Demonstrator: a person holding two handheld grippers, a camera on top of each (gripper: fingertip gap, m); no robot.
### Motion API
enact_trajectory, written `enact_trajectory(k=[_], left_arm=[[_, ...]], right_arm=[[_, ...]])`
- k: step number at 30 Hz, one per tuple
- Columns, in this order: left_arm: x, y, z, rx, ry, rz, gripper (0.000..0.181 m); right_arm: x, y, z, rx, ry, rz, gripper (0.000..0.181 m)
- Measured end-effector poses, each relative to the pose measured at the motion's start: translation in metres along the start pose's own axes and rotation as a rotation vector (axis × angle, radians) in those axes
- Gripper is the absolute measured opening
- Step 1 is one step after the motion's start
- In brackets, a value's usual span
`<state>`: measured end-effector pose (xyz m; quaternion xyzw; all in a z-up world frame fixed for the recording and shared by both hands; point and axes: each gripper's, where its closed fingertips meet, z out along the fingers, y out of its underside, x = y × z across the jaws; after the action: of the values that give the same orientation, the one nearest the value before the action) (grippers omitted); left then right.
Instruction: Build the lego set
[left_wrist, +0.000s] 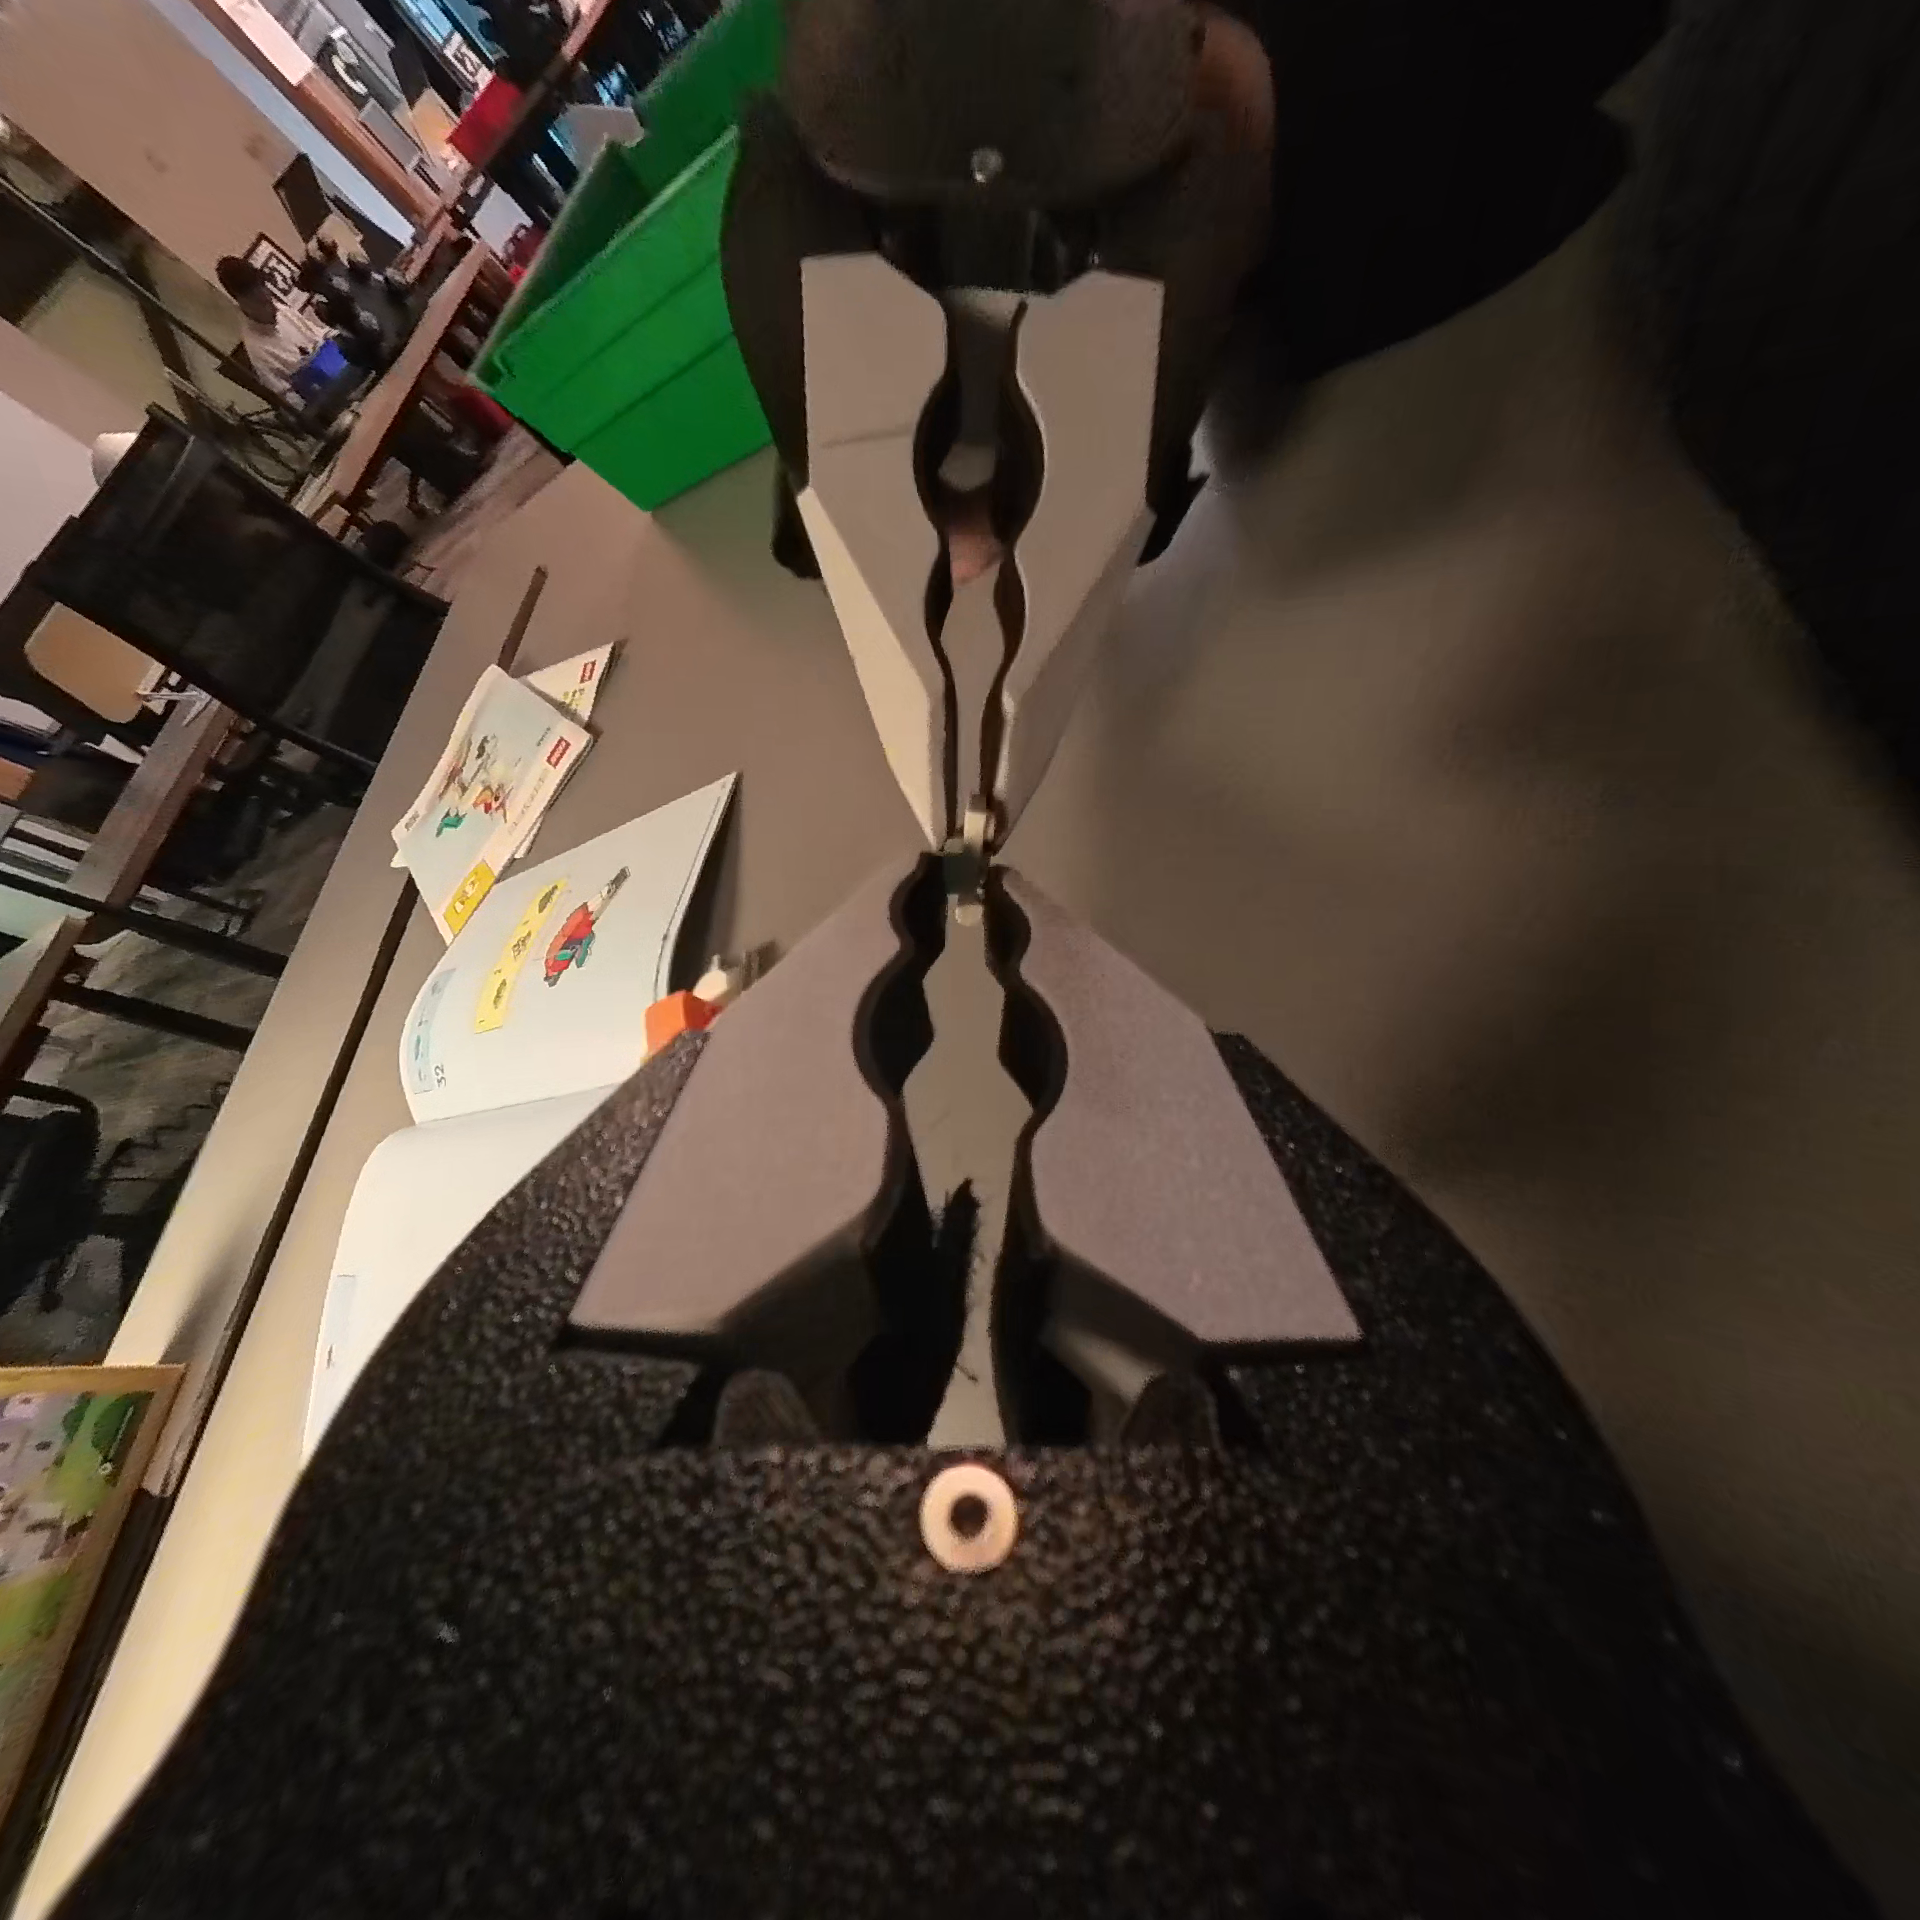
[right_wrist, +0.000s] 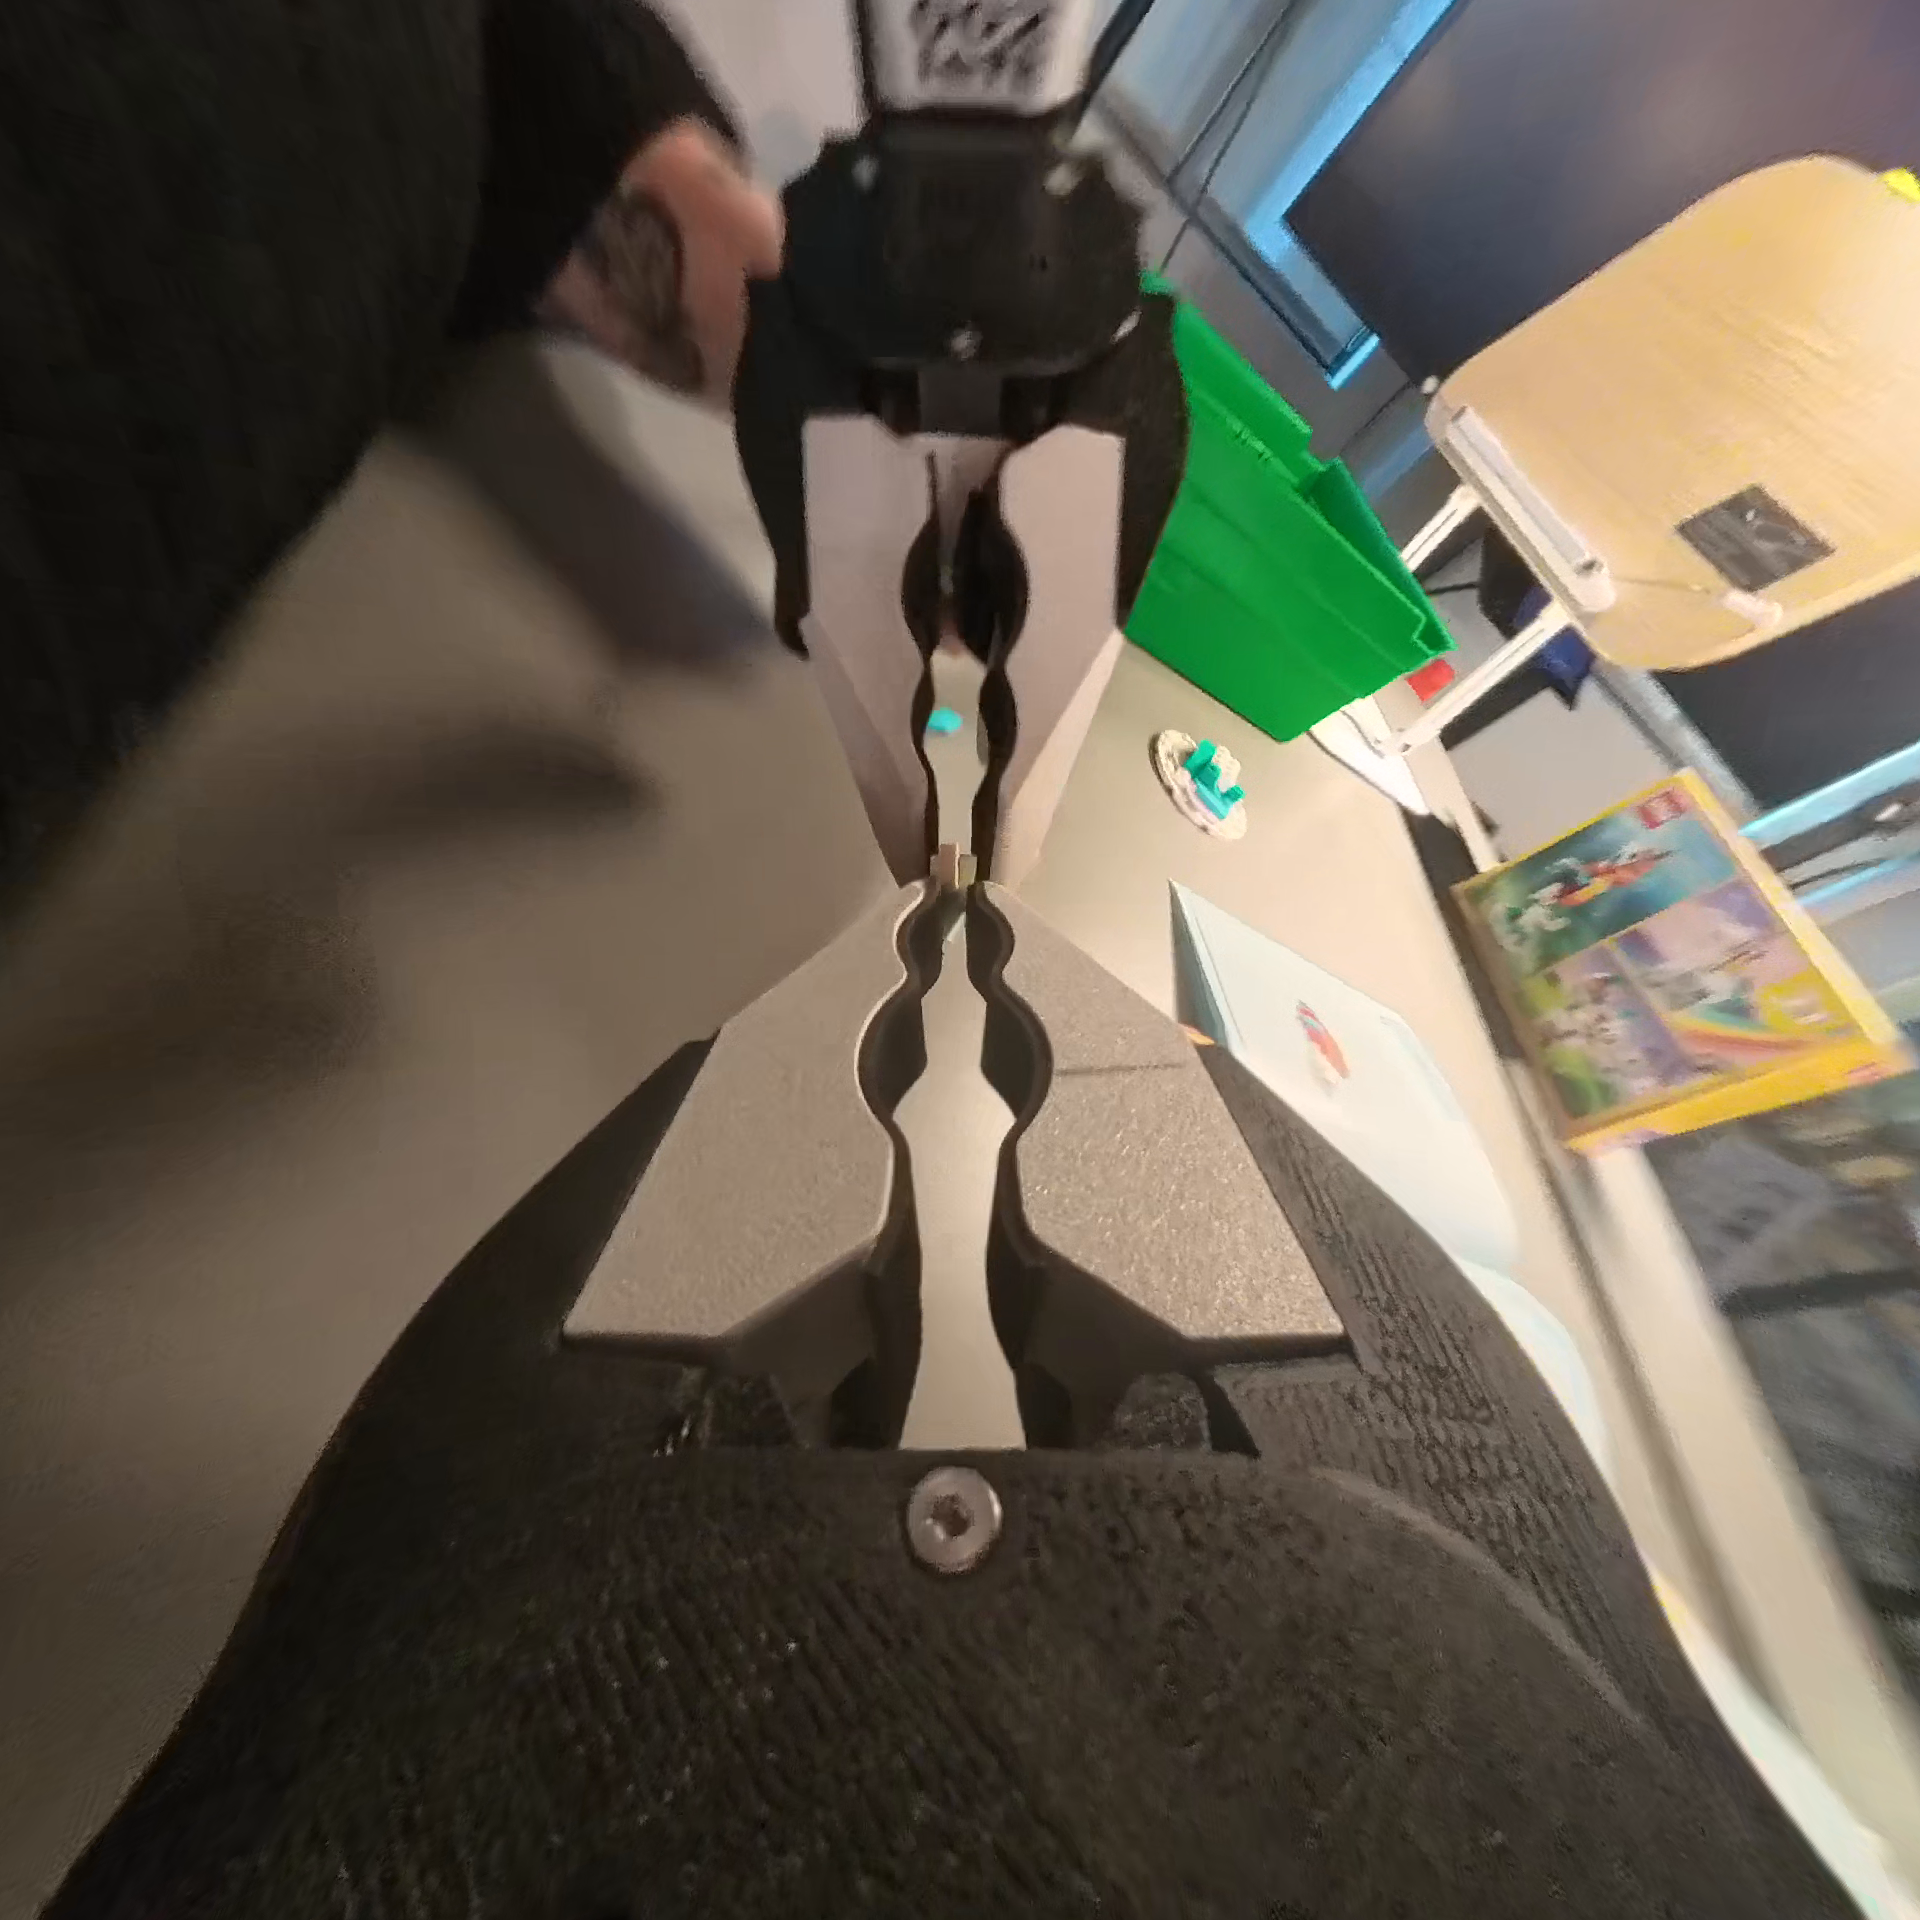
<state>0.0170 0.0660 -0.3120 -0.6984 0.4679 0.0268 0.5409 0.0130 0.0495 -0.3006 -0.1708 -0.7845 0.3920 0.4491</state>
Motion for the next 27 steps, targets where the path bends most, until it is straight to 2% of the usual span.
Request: enact_trajectory(k=[1, 4, 7, 9, 11, 16, 21, 24, 27], left_arm=[[0.002, 0.003, 0.001, -0.015, 0.003, 0.013, 0.006], [0.004, 0.010, 0.004, -0.053, 0.001, 0.042, 0.006], [-0.002, 0.012, 0.004, -0.029, -0.014, -0.060, 0.006], [-0.009, 0.013, 0.002, 0.003, -0.009, -0.175, 0.006], [-0.015, 0.013, 0.000, 0.048, 0.006, -0.288, 0.006], [-0.027, 0.011, -0.004, 0.155, 0.097, -0.688, 0.006], [-0.059, 0.007, -0.019, 0.391, 0.175, -1.271, 0.006], [-0.059, 0.011, -0.023, 0.428, 0.211, -1.404, 0.005], [-0.045, 0.012, -0.022, 0.381, 0.256, -1.413, 0.005]], right_arm=[[-0.002, 0.001, 0.002, -0.028, 0.003, -0.052, 0.002], [-0.005, 0.007, 0.006, -0.095, 0.001, -0.147, 0.002], [0.001, 0.010, 0.010, -0.071, 0.001, 0.002, 0.003], [0.010, 0.011, 0.011, -0.050, 0.014, 0.127, 0.008], [0.011, 0.013, 0.009, -0.044, -0.013, 0.229, 0.025], [0.023, 0.007, 0.007, 0.055, -0.048, 0.514, 0.021], [0.043, 0.002, 0.005, 0.124, 0.017, 0.632, 0.020], [0.055, -0.004, 0.005, 0.164, 0.046, 0.712, 0.018], [0.060, -0.005, 0.007, 0.189, 0.032, 0.797, 0.019]])
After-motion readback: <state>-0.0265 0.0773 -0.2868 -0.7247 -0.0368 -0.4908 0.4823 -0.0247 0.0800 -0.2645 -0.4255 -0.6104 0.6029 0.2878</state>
